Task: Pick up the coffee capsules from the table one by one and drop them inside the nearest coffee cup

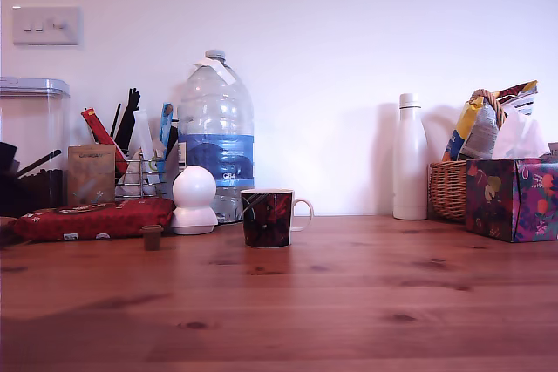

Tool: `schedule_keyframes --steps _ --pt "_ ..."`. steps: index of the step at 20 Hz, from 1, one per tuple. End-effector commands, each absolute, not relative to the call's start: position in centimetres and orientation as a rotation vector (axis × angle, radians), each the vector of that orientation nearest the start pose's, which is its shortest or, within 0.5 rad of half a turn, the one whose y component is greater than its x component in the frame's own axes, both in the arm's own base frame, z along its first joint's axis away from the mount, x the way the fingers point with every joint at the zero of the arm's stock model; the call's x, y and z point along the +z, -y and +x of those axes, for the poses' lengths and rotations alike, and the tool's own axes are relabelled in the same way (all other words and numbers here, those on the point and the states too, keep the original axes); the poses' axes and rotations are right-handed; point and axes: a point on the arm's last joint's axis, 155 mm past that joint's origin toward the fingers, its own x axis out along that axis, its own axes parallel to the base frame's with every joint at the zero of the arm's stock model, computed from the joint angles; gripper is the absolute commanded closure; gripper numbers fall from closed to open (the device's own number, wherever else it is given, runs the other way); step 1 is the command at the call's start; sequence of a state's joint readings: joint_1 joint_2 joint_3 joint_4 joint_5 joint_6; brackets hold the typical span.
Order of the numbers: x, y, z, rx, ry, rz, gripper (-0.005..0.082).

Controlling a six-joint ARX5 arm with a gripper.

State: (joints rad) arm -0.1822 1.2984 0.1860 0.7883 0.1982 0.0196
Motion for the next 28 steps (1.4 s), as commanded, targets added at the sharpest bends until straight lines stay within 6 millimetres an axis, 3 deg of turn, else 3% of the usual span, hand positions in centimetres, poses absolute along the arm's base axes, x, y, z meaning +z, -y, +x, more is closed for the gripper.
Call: schedule_keyframes --steps 1,11,23,28 --pt "9.2 10.1 34.9 -0.386 -0.304 0.022 0.0790" --pt "8.9 11.9 41.0 -0.420 -0.268 -0.001 0.0789" --pt "4.9 12.9 44.4 -0.437 -0.273 -0.020 0.0788" --pt "5.1 12.9 44.8 -0.436 -0.271 -0.022 0.0756"
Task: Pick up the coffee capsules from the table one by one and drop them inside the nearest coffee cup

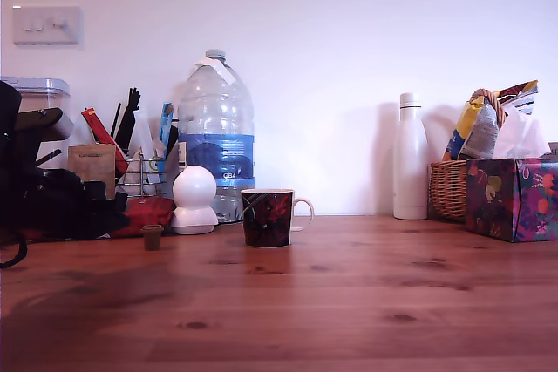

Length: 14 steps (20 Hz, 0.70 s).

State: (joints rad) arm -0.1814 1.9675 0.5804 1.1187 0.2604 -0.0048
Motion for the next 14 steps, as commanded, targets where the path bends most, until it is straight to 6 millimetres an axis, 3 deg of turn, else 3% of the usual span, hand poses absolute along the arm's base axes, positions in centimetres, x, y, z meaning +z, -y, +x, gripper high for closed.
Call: schedule_keyframes --steps 1,3,4,14 --pt "5.14 12.93 44.85 -0.435 -0.272 -0.029 0.0636" --pt "4.98 12.96 44.81 -0.434 -0.281 -0.038 0.0200" --pt "4.71 13.08 44.68 -0.443 -0.291 -0.030 0.0102" --pt "4.57 12.78 44.78 -0.438 -0.280 0.048 0.0097"
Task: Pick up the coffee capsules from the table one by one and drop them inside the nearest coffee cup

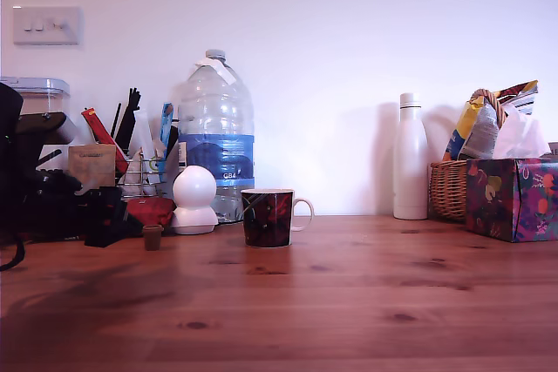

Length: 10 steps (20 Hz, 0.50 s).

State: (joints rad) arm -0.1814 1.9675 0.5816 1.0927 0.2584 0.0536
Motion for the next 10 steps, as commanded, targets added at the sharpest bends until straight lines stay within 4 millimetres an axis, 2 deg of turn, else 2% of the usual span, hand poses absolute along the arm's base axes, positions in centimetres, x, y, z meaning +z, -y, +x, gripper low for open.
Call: schedule_keyframes --steps 1,6,10 --pt "4.5 12.7 44.8 -0.431 -0.280 0.049 0.0097" --pt "3.2 12.2 45.2 -0.407 -0.291 0.043 0.0100" --pt "2.2 12.3 45.9 -0.407 -0.277 0.040 0.0151"
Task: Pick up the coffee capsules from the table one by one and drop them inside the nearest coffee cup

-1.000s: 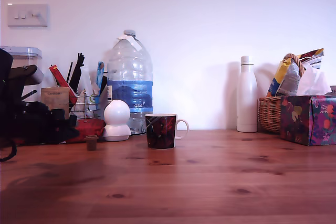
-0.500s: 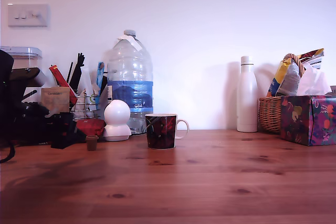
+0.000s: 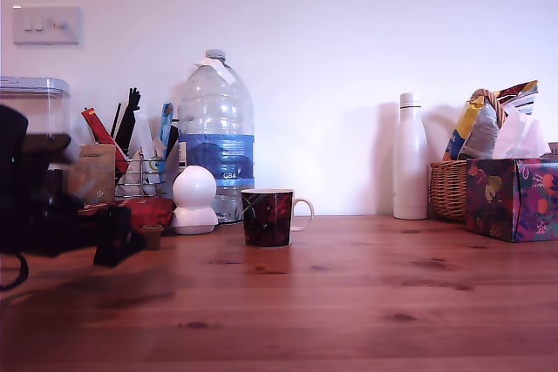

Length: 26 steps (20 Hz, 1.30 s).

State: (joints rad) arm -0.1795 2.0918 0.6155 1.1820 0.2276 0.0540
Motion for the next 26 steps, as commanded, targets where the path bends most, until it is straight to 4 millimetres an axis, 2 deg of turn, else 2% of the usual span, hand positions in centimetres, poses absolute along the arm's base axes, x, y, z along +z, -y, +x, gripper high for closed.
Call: schedule_keyframes --steps 1,6,16,26 --pt "2.1 12.4 46.1 -0.407 -0.273 0.040 0.0151" --pt "1.8 12.7 48.2 -0.407 -0.253 0.039 0.0151" --pt "3.2 13.6 51.9 -0.415 -0.216 0.019 0.0152" --pt "3.0 14.0 54.4 -0.414 -0.231 -0.011 0.0154"
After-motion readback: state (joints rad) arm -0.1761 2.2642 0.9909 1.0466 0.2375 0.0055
